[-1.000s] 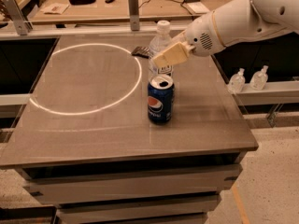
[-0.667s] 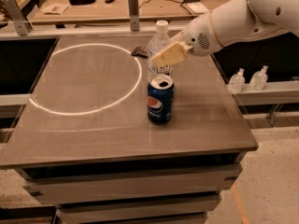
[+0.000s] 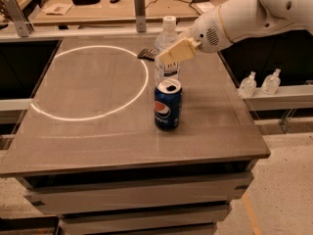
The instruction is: Move blue plastic bottle near pepsi can
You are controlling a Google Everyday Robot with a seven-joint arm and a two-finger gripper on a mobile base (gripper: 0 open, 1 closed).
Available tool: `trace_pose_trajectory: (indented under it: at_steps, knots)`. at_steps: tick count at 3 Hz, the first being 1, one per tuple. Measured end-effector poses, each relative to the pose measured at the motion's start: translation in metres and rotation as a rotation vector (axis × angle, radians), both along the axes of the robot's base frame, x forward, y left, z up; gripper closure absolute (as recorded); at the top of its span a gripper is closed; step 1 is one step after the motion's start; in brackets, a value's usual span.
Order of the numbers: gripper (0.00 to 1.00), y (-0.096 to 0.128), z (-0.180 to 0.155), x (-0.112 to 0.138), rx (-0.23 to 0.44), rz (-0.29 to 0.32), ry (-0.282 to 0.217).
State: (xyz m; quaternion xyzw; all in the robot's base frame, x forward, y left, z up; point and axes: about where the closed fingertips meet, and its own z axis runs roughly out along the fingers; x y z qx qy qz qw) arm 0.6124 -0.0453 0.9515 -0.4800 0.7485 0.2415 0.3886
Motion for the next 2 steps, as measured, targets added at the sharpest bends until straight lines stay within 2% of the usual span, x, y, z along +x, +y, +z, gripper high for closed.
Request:
trace_pose_trajectory:
  at_steps: [1,2]
  knots:
    - [0.12,0.0,0.0012,-0.0006,-0.007,0.016,0.0]
    - [0.0,0.0021,0.0005,-0.0008,-0.007,0.019,0.002]
